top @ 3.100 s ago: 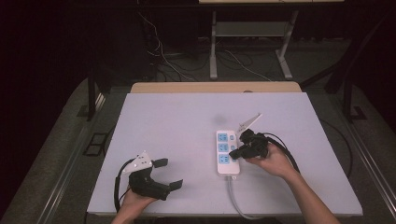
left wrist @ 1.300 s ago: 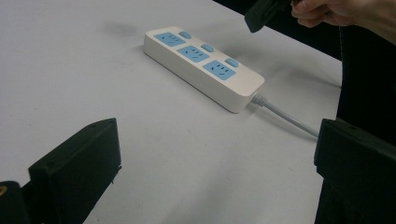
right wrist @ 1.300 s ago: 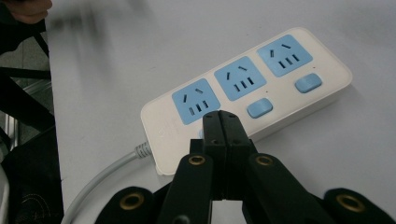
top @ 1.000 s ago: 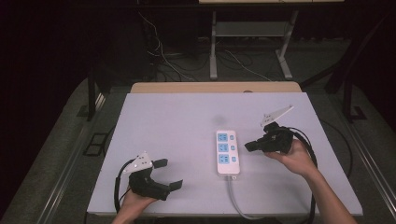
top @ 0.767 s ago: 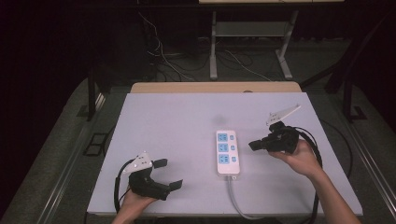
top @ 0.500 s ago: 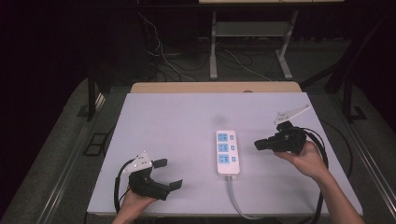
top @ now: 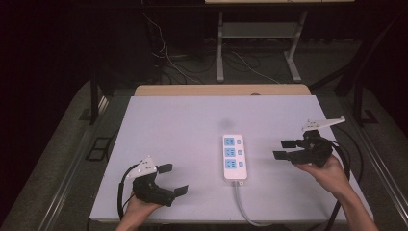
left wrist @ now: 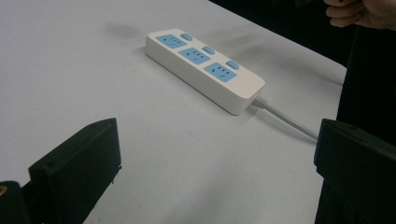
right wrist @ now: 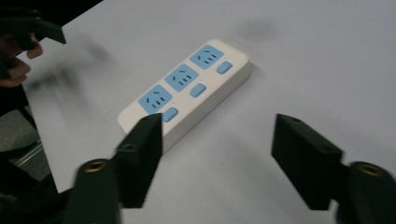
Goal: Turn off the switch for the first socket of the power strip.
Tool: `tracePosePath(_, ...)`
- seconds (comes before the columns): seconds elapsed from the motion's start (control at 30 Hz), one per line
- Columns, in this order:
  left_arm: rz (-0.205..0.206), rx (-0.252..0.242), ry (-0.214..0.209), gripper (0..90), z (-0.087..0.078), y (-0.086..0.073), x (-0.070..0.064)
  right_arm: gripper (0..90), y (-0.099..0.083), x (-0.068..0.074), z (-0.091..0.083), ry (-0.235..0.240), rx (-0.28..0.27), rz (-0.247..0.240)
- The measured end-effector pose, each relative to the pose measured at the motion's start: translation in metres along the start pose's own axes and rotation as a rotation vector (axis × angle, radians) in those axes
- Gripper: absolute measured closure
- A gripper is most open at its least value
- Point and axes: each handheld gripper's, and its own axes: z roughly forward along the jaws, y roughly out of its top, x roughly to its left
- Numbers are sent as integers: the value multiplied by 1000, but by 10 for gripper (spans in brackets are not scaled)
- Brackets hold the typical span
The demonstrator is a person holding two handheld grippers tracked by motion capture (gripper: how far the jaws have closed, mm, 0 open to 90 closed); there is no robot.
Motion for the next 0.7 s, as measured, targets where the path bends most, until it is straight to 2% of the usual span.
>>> tracePosePath(0.03,0,0,0,0,0,0,0,265,-3,0,-1,-10,-6,7)
tracePosePath(0.07,0,0,0,0,0,0,0,166,-8,0,-3,-17,-19,28)
tracePosePath(0.27,-2,0,-1,0,0,0,0,99,-20,4,-8,-31,-41,52)
tracePosePath(0.3,-3,-1,-2,0,0,0,0,28,-22,5,-8,-32,-43,52)
tracePosePath(0.33,-2,1,-4,0,1,0,0,5,-24,6,-8,-26,-41,50)
tracePosePath(0.7,-2,2,-1,0,0,0,-1,3,-55,14,-9,-4,-87,88)
